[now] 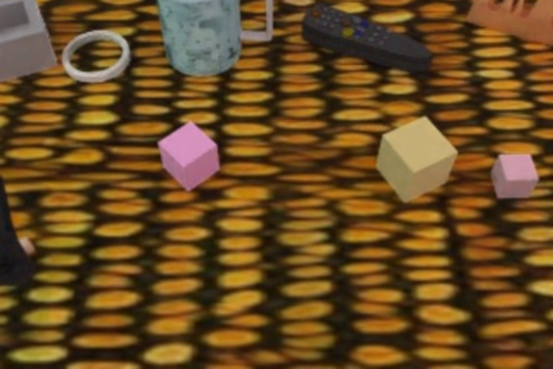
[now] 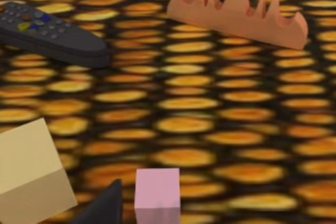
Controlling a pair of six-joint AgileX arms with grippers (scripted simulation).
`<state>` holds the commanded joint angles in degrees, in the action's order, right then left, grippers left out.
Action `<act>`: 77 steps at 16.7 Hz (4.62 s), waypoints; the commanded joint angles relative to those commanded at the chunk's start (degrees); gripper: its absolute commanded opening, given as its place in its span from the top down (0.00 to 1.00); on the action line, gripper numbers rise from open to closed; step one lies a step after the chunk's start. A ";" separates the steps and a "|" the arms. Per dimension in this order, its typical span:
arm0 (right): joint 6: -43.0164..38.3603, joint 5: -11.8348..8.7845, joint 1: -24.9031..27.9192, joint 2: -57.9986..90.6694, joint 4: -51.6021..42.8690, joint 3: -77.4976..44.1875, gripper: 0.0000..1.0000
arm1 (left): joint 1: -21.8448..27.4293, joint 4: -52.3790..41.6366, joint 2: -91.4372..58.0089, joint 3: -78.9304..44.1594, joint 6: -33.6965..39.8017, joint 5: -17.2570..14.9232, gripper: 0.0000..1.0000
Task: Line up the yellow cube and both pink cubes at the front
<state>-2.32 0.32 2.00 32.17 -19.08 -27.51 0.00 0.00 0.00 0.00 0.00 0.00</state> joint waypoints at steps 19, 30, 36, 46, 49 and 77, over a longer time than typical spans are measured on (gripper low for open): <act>-4.50 -0.22 5.96 85.73 -45.96 -65.43 0.00 | 0.00 0.00 0.00 0.00 0.00 0.00 0.00; -4.55 -0.18 5.95 89.90 -34.41 -58.36 0.00 | 0.00 0.00 0.00 0.00 0.00 0.00 0.00; -4.69 -0.16 6.06 92.59 -28.15 -54.49 0.00 | 0.00 0.00 0.00 0.00 0.00 0.00 0.00; -4.69 -0.16 6.06 92.59 -28.15 -54.49 0.60 | 0.00 0.00 0.00 0.00 0.00 0.00 0.00; -4.69 -0.16 6.06 92.59 -28.15 -54.49 0.83 | 0.00 0.00 0.00 0.00 0.00 0.00 0.00; -8.59 0.19 10.16 83.95 -42.93 -62.39 1.00 | 0.00 0.00 0.00 0.00 0.00 0.00 0.00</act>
<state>-10.91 0.51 12.16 116.12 -62.01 -89.90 0.00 0.00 0.00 0.00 0.00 0.00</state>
